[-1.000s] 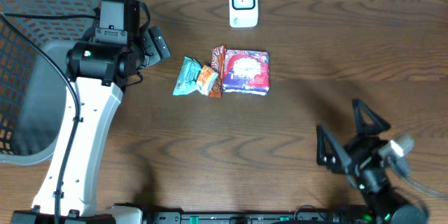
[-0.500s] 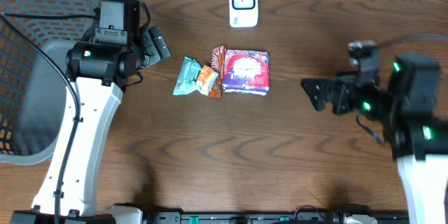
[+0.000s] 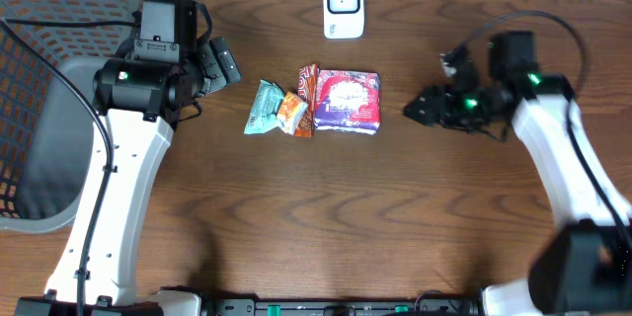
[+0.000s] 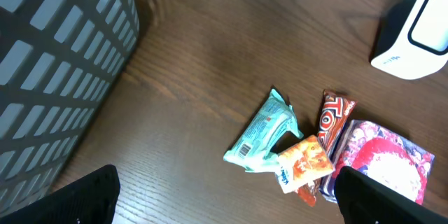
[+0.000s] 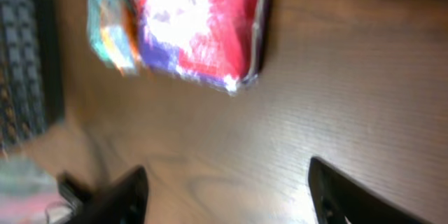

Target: Scan the item barcode

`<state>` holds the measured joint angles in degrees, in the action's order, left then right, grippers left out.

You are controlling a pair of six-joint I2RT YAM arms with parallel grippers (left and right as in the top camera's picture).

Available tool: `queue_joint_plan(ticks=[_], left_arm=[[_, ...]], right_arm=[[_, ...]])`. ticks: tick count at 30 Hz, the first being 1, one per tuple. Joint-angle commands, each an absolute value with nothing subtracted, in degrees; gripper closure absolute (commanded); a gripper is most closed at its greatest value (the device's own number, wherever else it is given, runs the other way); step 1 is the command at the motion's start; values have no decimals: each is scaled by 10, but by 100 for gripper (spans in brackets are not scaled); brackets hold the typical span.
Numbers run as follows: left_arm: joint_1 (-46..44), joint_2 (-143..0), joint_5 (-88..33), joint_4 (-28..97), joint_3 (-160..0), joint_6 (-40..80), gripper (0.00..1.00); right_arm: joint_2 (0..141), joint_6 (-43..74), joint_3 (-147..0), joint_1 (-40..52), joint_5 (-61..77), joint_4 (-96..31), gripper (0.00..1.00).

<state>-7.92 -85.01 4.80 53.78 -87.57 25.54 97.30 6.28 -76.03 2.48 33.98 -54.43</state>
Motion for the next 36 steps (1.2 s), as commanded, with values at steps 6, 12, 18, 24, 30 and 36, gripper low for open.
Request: queue_joint_plan(ticks=[6, 12, 18, 24, 30, 36], left_arm=[[-77, -853, 51, 540, -880, 260, 2], [-77, -853, 51, 540, -880, 260, 2], [-77, -853, 51, 540, -880, 260, 2], [-77, -853, 51, 540, -880, 260, 2], [-77, -853, 51, 540, -880, 260, 2], [-77, -853, 51, 540, -880, 260, 2]], right_arm=[[1147, 44, -980, 84, 288, -581, 1], [1200, 128, -977, 95, 277, -486, 1], [1273, 135, -977, 95, 362, -477, 7], [1320, 122, -977, 98, 407, -505, 67], [1300, 122, -986, 98, 390, -521, 99], [1223, 124, -1047, 114, 103, -623, 99]])
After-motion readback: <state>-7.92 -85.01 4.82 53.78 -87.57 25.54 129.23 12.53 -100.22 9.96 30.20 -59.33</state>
